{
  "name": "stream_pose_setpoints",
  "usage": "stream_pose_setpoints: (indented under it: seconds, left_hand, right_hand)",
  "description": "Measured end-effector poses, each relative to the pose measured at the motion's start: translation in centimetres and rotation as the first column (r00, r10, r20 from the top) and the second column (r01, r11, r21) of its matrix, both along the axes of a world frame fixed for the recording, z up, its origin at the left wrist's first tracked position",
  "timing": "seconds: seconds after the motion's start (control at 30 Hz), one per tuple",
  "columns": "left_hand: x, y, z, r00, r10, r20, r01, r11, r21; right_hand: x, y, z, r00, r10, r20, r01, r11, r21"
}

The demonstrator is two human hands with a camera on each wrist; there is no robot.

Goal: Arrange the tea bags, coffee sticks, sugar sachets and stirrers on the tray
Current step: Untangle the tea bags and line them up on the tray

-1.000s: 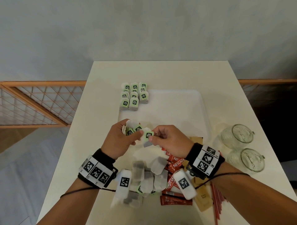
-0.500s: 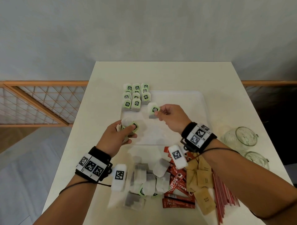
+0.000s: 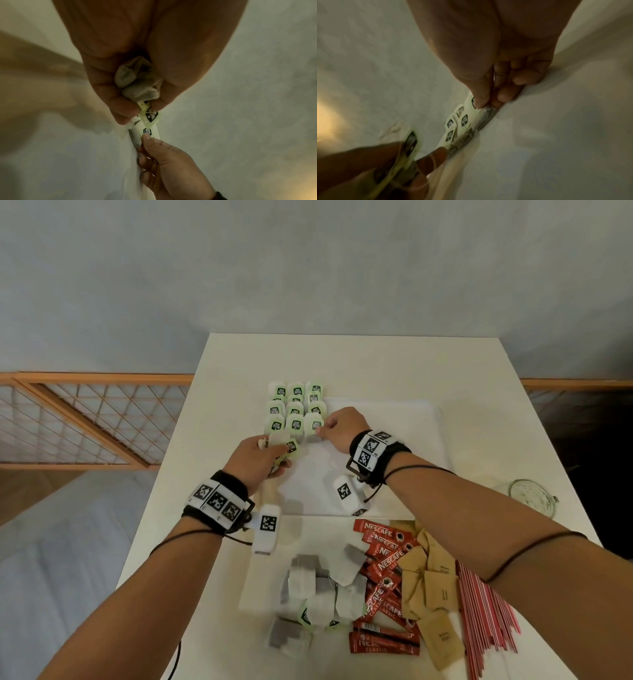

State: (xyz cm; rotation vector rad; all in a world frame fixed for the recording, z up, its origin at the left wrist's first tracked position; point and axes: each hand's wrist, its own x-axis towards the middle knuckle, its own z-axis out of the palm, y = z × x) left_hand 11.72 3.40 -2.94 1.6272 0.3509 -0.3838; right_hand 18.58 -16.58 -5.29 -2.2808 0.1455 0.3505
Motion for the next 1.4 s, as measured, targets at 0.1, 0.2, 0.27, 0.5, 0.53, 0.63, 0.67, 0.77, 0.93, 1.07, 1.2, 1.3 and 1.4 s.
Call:
stream_pose_setpoints:
  seconds: [0.1,0.2,0.27,0.5,0.53,0.63,0.67,0.77,0.93,1.07,1.2,1.3,1.4]
  left_hand:
    - [1.5,-0.6,-0.3,1.0,-0.003,-0.006,0.003,0.999,0.036]
    - [2.2,-1.1,-0.4,1.0,0.009,-0.01,-0.008,0.999,0.039]
    - [2.4,-1.2,-0.5,1.0,0.012,-0.012,-0.012,0.999,0.033]
    - [2.1,-0.8,-0.8,0.999,0.027,-0.044,-0.026,1.0,0.011]
    - [2.0,-0.7,-0.8,0.998,0.035,-0.045,-0.035,0.999,0.005]
    - [1.8,-0.7,-0.3,0.998,0.053,-0.036,-0.053,0.998,-0.023]
    - [1.7,-0.8,-0.1,0.998,0.052,-0.025,-0.053,0.998,-0.028]
    - [1.4,-0.7,0.2,0.999,0.028,0.02,-0.027,1.0,-0.008]
    - [1.0,-0.5,0.2,0.998,0.021,0.067,-0.022,1.0,0.012]
    - [0.8,-0.6,0.2,0.997,0.014,0.072,-0.013,1.0,-0.016]
    - [0.4,-0.9,0.6,0.995,-0.057,0.076,0.062,0.996,-0.062]
    - [0.1,-0.8,0.7,0.995,-0.081,0.054,0.087,0.987,-0.137]
    - [-0.1,-0.6,0.7,0.997,-0.067,0.039,0.073,0.98,-0.182]
  right_hand:
    - [0.3,0.4,0.1,1.0,-0.004,-0.001,0.004,0.999,-0.048]
    - [0.5,0.6,0.0,1.0,-0.017,-0.005,0.017,0.997,-0.075]
    - [0.5,0.7,-0.1,1.0,-0.024,-0.01,0.023,0.997,-0.08]
    - [0.4,0.4,-0.3,0.999,-0.044,-0.019,0.042,0.994,-0.098]
    - [0.3,0.5,-0.2,0.999,-0.04,-0.017,0.038,0.994,-0.104]
    - [0.4,1.1,-0.1,0.999,-0.024,-0.027,0.021,0.995,-0.101]
    - [0.4,1.3,0.0,0.999,-0.021,-0.028,0.019,0.995,-0.095]
    - [0.1,1.4,0.6,0.999,-0.022,-0.033,0.019,0.995,-0.093]
    - [-1.2,0.5,1.5,0.997,-0.032,0.069,0.034,0.999,-0.022]
    - [-3.2,0.6,2.2,0.988,0.121,0.098,-0.137,0.973,0.185]
    - [-4.6,0.4,2.3,0.974,0.206,0.097,-0.222,0.954,0.201]
    - [-4.6,-0.3,2.3,0.982,0.17,0.078,-0.184,0.956,0.228]
    - [-4.5,-0.7,2.4,0.989,0.115,0.093,-0.135,0.958,0.252]
